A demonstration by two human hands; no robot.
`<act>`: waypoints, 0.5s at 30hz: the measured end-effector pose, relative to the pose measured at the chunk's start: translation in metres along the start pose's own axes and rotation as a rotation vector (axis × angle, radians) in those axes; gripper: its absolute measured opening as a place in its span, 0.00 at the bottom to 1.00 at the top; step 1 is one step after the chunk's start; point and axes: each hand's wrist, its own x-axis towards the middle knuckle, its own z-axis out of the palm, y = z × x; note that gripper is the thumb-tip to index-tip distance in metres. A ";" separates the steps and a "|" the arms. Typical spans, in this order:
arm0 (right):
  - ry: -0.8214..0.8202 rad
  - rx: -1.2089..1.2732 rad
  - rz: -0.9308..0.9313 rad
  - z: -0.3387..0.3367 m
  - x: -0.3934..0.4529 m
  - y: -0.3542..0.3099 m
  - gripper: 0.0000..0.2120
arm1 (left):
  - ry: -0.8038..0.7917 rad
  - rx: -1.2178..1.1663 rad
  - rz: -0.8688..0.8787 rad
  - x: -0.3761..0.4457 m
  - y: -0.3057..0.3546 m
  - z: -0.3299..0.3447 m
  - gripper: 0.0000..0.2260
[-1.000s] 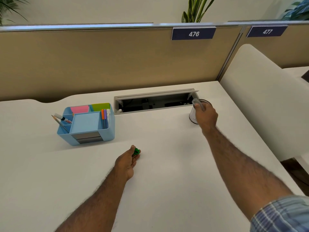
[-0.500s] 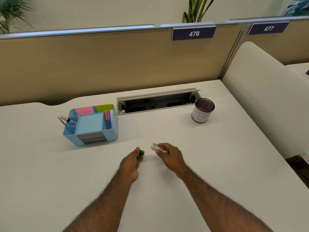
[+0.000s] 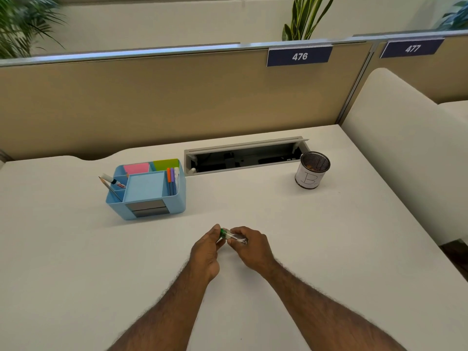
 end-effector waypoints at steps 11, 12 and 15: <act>0.043 -0.019 -0.045 0.005 -0.009 -0.005 0.16 | 0.008 -0.063 0.014 -0.004 -0.001 -0.003 0.06; 0.048 -0.022 -0.049 0.005 -0.009 -0.006 0.17 | 0.007 -0.063 0.009 -0.005 -0.001 -0.003 0.06; 0.067 -0.031 -0.065 0.005 -0.012 -0.007 0.17 | 0.013 -0.065 0.002 -0.005 0.001 -0.004 0.08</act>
